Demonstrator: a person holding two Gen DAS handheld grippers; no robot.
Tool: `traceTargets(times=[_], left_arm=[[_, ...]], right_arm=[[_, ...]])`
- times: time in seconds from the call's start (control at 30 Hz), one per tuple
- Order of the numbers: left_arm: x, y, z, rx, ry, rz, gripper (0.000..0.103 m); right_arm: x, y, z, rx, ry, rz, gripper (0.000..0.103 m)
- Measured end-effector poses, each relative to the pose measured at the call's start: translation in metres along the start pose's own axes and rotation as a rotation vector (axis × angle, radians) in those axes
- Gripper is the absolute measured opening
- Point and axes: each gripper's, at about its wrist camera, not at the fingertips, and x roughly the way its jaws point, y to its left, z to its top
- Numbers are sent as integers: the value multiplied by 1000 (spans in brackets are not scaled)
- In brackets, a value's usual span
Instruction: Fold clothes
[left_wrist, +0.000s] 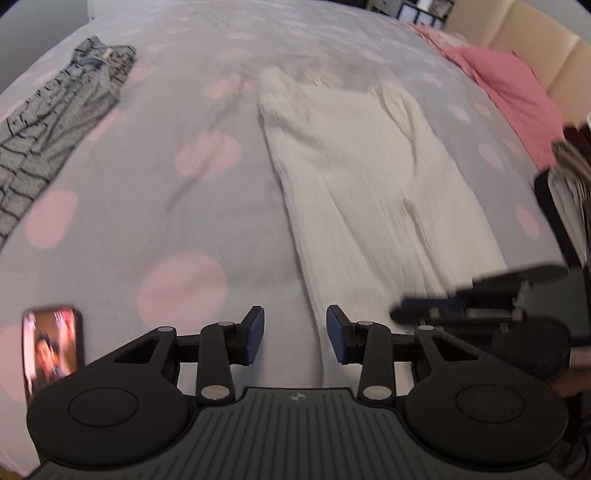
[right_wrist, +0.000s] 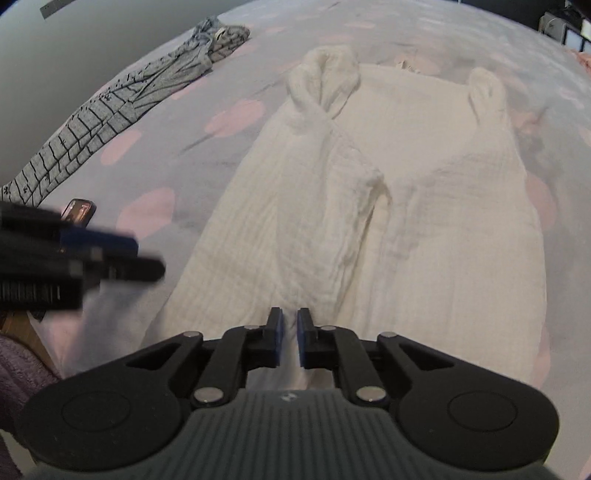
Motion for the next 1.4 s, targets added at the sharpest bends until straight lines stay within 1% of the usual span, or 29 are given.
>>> traceTargets(times=[0.03,0.1,0.17,0.2,0.27,0.3,0.4,0.5,0.53,0.63,0.67,0.7,0.73,0.8,0.83,0.87,0.9,0.93,0.97,1.03,1.07,1.17,1.23,1.27,1.3,1.33,1.37,1.4], left_arm=[[2,5,12,-16,-11,1,42],[8,11,36,-32,-25,9,42],[17,14,62,-34,-38,21,42],[23,14,75,-26,-44,28,43],[35,11,98,-12,-65,47,46],[41,10,109,-5,-75,55,48],[67,3,138,24,-96,77,48],[96,-3,163,52,-101,96,48],[106,-4,170,65,-99,104,48],[134,-6,183,100,-86,170,48],[142,-5,185,107,-77,177,48],[148,-3,187,115,-65,167,40],[153,-1,188,123,-51,159,26],[161,4,191,139,-35,183,17],[164,7,192,134,-33,186,16],[165,10,194,114,-30,177,16],[165,14,196,90,-25,166,16],[166,15,198,72,-20,166,15],[167,14,200,66,-12,177,15],[174,7,203,100,10,206,12],[179,3,203,120,21,225,12],[183,-1,202,107,27,255,12],[178,-3,201,110,17,263,12],[173,-4,199,117,5,264,13],[167,-5,198,125,-10,264,19],[158,-5,195,130,-29,265,29],[148,-4,192,128,-55,264,34],[138,-3,189,122,-82,264,43]], right_arm=[[-2,0,8,-27,8,-4,11],[-7,0,24,-97,21,-14,14],[-14,-4,38,-176,20,-35,28],[-17,-9,46,-202,15,-56,30],[-23,-26,62,-221,-2,-106,31],[-26,-38,70,-207,-15,-125,31],[-30,-78,95,-146,-68,-194,33],[-26,-116,117,-75,-120,-251,42],[-23,-127,126,-55,-133,-264,46],[-14,-156,146,4,-185,-272,52],[-10,-163,152,19,-199,-270,53],[-4,-169,157,25,-209,-273,54],[1,-175,162,32,-219,-277,56],[12,-186,171,59,-238,-274,56],[18,-193,174,89,-246,-257,54],[24,-197,176,114,-248,-237,48],[31,-200,179,122,-242,-224,40],[38,-203,181,130,-237,-211,18],[44,-202,182,120,-227,-221,12],[58,-200,182,85,-193,-249,11],[62,-199,180,80,-194,-253,11],[68,-199,177,74,-193,-257,11],[63,-200,179,74,-195,-258,14],[57,-199,179,76,-200,-259,19],[50,-198,178,74,-210,-265,25],[42,-196,177,66,-224,-270,32],[33,-193,176,52,-239,-275,33],[25,-190,174,37,-248,-283,33]])
